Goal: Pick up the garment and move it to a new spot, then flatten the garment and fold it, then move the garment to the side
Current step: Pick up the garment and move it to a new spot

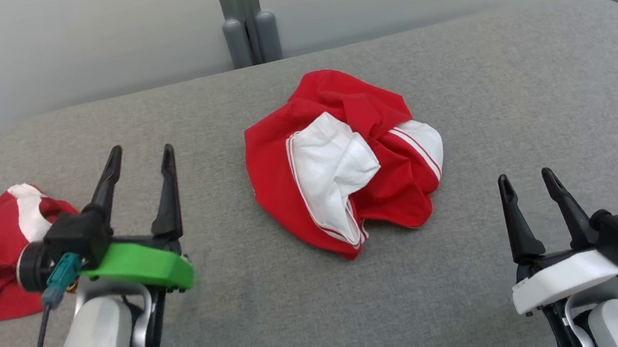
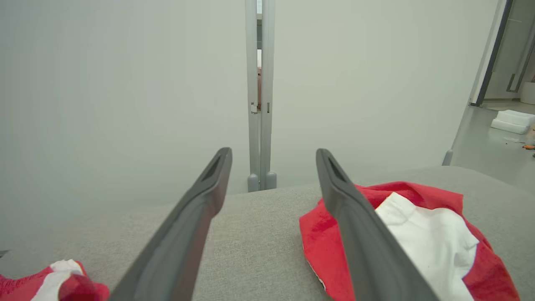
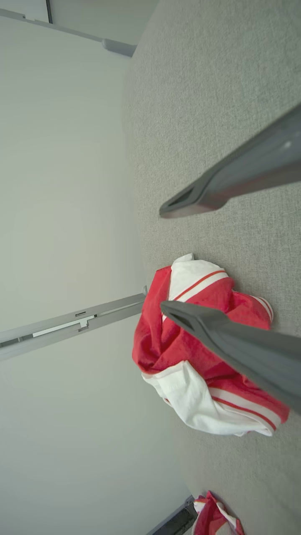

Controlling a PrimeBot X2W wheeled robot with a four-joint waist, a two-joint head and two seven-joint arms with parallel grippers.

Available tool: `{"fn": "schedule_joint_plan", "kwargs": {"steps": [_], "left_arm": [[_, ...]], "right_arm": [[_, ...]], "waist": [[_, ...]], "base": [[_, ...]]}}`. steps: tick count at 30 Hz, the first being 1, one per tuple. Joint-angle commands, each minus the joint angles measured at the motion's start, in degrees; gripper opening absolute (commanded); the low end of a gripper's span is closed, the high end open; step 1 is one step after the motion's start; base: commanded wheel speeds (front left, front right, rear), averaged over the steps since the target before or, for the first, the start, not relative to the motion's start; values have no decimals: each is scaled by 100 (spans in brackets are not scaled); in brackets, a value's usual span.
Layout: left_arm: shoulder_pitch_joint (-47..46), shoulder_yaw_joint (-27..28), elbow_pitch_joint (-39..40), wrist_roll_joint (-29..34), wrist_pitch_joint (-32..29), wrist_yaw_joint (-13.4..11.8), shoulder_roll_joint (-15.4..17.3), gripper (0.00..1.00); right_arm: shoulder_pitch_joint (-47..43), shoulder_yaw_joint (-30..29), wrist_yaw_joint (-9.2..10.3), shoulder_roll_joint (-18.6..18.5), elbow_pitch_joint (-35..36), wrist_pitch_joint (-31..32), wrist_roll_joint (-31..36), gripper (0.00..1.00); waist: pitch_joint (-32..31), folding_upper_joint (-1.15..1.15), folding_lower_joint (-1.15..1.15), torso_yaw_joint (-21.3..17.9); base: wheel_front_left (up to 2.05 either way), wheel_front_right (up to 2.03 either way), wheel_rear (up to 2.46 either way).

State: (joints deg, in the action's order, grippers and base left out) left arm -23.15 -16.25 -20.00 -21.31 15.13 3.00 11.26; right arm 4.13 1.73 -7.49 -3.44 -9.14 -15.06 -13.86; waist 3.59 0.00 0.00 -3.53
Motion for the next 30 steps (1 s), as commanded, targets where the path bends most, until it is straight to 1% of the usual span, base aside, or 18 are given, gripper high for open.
{"fn": "schedule_joint_plan", "kwargs": {"steps": [1, 6, 10, 14, 21, 30], "left_arm": [[230, 159, 120, 35, 2, -36, 63, 100], [907, 746, 518, 173, 1, -55, 131, 100], [1416, 1120, 744, 268, 3, -59, 80, 100], [1821, 1363, 847, 360, 2, 17, -12, 100], [2144, 1429, 820, 519, 3, 196, -155, 100], [2227, 1462, 762, 672, 3, 257, -277, 100]], "right_arm": [[-78, -11, 0, -6, 18, -18, 33, 100], [-170, -20, 0, -1, 31, -18, 49, 100], [-208, -12, 0, -27, 52, -18, 56, 100], [-267, -16, 0, -61, 63, -18, 61, 100], [-342, 10, 0, -123, 48, -18, 85, 100], [-399, 43, 0, -131, 95, -18, 131, 100]], "waist": [[-180, 0, 0, 224], [-258, 0, 0, 340], [-303, 0, 0, 381], [-331, 0, 0, 413], [-370, 0, 0, 451], [-409, 0, 0, 454]], "base": [[0, 0, 0], [0, 0, 0], [0, 0, 0], [0, 0, 0], [0, 0, 0], [0, 0, 0]]}}
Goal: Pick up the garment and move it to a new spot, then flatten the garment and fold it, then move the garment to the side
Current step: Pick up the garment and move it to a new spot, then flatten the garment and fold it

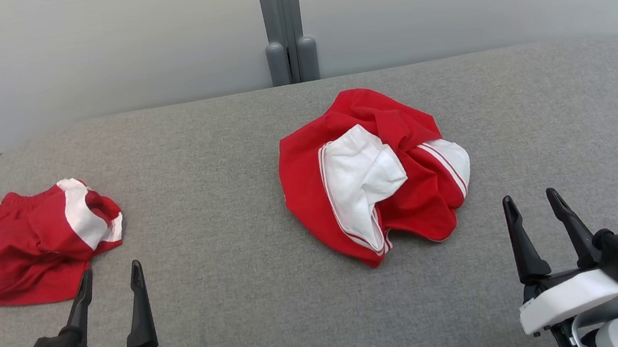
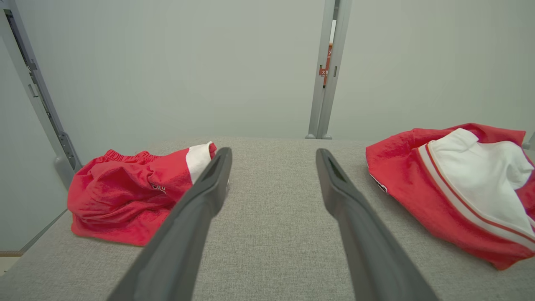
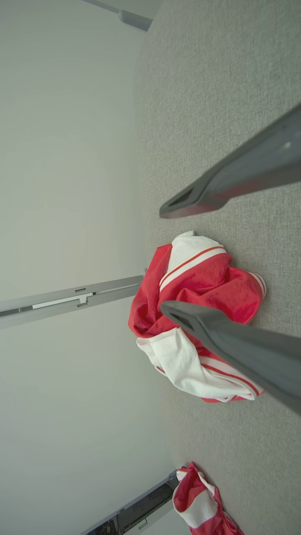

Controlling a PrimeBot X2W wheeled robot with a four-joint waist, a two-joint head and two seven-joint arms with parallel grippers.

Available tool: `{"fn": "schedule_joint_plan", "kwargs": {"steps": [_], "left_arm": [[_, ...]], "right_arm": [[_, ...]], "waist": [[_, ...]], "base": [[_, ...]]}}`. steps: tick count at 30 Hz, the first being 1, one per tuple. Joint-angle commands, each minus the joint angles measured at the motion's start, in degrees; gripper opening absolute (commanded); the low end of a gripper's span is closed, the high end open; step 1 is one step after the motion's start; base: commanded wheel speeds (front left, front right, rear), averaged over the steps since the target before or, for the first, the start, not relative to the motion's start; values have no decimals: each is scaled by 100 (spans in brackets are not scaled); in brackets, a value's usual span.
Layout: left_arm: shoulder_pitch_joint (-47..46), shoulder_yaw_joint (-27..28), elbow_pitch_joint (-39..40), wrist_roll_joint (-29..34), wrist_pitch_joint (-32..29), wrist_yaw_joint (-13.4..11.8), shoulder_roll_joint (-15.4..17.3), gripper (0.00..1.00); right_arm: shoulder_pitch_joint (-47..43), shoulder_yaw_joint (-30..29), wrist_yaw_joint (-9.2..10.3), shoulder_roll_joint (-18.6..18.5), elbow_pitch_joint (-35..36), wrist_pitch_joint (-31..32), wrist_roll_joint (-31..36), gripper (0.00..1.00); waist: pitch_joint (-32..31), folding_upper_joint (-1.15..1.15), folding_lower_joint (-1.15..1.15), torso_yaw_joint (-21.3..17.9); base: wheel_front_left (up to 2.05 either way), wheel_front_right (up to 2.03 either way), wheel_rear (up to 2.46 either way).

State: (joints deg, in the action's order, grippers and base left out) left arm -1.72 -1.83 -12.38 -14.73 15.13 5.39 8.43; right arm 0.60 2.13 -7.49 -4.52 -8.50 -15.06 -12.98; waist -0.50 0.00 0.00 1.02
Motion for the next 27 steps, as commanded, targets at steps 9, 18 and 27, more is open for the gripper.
{"fn": "schedule_joint_plan", "kwargs": {"steps": [9, 18, 27], "left_arm": [[125, 131, -20, 19, 2, 67, -53, 100], [116, 181, -59, 65, 3, 108, -104, 100], [135, 234, -109, 102, 3, 137, -138, 100]], "right_arm": [[-68, 9, 0, -1, 16, -18, 78, 100], [-51, 12, 0, -11, -33, -18, 72, 100], [-45, 50, 0, -20, -105, -18, 36, 100]], "waist": [[3, 0, 0, -1], [1, 0, 0, 36], [-46, 0, 0, 46]], "base": [[0, 0, 0], [0, 0, 0], [0, 0, 0]]}}
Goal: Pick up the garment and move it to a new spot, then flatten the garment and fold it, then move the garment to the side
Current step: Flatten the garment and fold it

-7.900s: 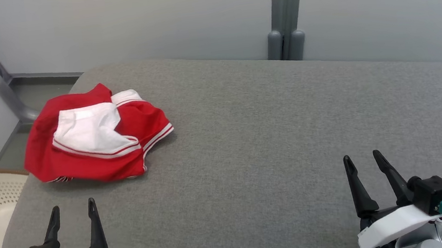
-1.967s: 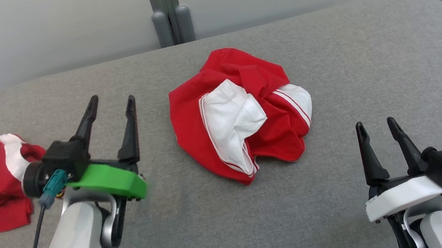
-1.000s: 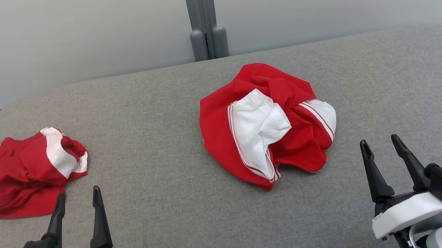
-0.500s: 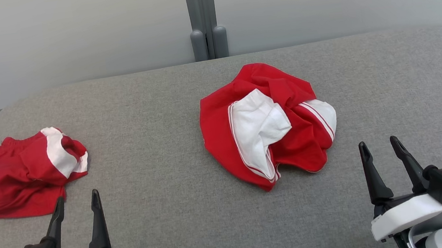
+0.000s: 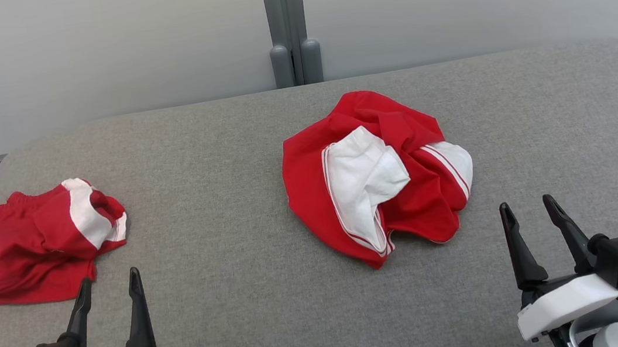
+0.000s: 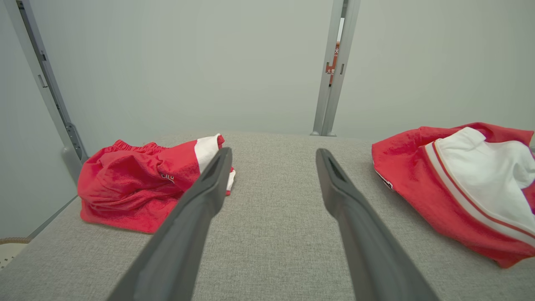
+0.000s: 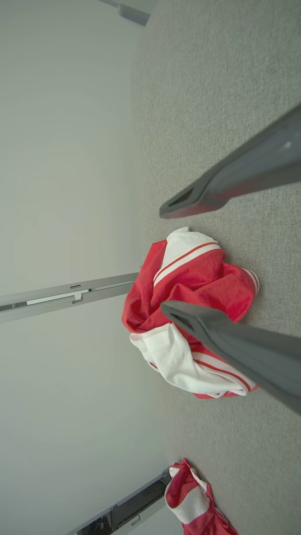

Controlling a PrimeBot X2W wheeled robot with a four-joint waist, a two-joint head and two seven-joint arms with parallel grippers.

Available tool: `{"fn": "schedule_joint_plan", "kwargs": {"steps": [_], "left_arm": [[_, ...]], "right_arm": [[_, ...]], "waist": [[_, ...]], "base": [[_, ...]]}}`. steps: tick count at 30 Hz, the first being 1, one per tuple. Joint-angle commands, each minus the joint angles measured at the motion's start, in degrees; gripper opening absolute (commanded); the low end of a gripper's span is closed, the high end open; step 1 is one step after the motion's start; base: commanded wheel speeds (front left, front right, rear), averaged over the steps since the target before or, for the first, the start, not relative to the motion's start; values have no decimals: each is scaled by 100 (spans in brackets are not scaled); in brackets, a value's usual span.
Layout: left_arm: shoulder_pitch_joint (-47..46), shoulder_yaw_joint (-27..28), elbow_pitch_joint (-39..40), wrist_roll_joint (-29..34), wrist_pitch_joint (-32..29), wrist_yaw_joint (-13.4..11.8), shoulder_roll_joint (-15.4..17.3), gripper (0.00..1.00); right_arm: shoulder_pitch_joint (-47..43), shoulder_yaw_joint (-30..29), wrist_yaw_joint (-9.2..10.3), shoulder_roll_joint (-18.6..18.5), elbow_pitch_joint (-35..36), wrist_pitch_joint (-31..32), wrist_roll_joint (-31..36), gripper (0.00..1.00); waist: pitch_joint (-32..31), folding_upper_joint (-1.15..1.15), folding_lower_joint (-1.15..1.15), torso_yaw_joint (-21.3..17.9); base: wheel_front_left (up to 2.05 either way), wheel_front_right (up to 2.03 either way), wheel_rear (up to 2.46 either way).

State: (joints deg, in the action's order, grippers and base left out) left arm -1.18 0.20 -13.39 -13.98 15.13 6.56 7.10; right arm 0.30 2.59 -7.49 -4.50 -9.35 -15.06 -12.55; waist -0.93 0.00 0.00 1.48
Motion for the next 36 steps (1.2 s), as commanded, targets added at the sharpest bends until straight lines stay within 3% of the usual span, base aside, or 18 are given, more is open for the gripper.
{"fn": "schedule_joint_plan", "kwargs": {"steps": [1, 23, 36], "left_arm": [[89, 36, -3, 35, 3, 21, -7, 100], [120, 62, -11, 129, 3, 59, -74, 100], [-114, -170, -109, 175, 3, 85, -136, 100]], "right_arm": [[-18, 9, 0, -23, -24, -18, -10, 100], [-44, 82, 0, -37, -109, -18, -57, 100], [463, 968, 0, -76, -652, -18, -267, 100]], "waist": [[-6, 0, 0, -1], [-36, 0, 0, 54], [136, 0, 0, 472]], "base": [[0, 0, 0], [0, 0, 0], [0, 0, 0]]}}
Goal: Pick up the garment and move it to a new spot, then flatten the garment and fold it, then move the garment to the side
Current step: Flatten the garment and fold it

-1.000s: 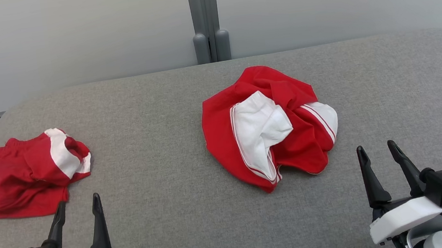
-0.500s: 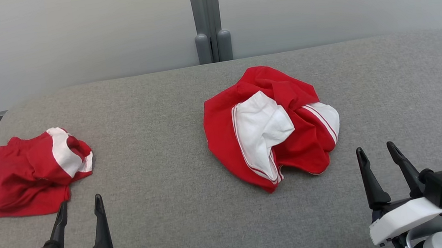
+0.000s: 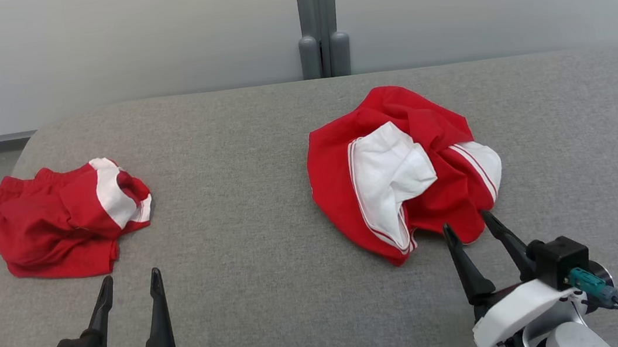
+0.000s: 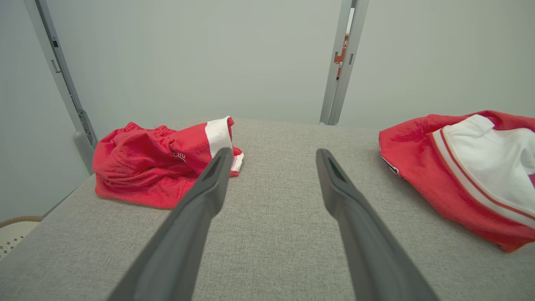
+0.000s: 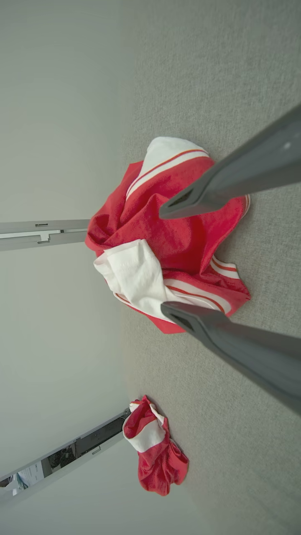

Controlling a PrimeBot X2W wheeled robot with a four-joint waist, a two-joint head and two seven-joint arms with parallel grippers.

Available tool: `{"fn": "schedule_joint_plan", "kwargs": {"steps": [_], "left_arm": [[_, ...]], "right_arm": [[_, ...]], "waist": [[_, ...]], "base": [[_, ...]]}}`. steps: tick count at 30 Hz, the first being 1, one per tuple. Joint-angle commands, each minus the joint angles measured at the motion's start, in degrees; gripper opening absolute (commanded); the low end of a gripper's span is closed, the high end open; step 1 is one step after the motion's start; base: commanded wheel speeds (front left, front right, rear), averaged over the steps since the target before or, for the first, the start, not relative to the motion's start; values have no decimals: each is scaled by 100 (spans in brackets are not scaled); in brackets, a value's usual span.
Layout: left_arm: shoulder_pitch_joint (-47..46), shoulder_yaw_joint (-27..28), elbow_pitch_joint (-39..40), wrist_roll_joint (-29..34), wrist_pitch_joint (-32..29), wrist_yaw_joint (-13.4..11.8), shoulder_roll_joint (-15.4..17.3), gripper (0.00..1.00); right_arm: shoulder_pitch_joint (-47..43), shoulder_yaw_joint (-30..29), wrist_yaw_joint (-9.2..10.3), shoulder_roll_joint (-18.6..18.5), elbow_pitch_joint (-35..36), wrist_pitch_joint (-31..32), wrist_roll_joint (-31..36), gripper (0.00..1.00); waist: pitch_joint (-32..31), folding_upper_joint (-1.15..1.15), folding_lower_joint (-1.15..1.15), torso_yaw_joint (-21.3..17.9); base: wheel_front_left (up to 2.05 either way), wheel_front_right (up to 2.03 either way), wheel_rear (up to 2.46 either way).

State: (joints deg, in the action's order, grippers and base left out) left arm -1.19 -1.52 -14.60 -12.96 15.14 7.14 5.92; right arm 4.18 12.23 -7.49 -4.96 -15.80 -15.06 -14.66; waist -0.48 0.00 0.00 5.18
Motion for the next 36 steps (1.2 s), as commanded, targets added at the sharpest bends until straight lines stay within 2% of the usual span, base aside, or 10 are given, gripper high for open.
{"fn": "schedule_joint_plan", "kwargs": {"steps": [1, 16, 17, 18, 21, 27, 36], "left_arm": [[-144, -27, 12, 76, 2, 29, -34, 100], [-551, -398, -162, 75, 2, 37, -155, 100], [-569, -420, -176, 76, 2, 36, -160, 100], [-598, -435, -190, 72, 2, 36, -168, 100], [-638, -452, -214, 63, 2, 36, -182, 100], [-634, -437, -250, 71, 2, 37, -202, 100], [-689, -473, -307, 92, 1, 38, -225, 100]], "right_arm": [[164, 78, 0, -41, -117, -17, -70, 100], [1273, 675, 0, -25, -2072, -18, -379, 100], [1324, 684, 0, -24, -2172, -18, -388, 53], [1416, 679, 0, -11, -2215, -18, -410, 0], [1519, 734, 0, 23, -2236, -18, -464, 0], [1713, 1138, 0, 86, -1767, -18, -487, 0], [2428, 2579, 0, 199, -1352, -18, -745, 0]], "waist": [[138, 0, 0, 158], [683, 0, 0, 864], [696, 0, 0, 895], [713, 0, 0, 928], [732, 0, 0, 993], [723, 0, 0, 1067], [735, 0, 0, 1111]], "base": [[0, 0, 0], [0, 0, 0], [0, 0, 0], [0, 0, 0], [0, 0, 0], [0, 0, 0], [0, 0, 0]]}}
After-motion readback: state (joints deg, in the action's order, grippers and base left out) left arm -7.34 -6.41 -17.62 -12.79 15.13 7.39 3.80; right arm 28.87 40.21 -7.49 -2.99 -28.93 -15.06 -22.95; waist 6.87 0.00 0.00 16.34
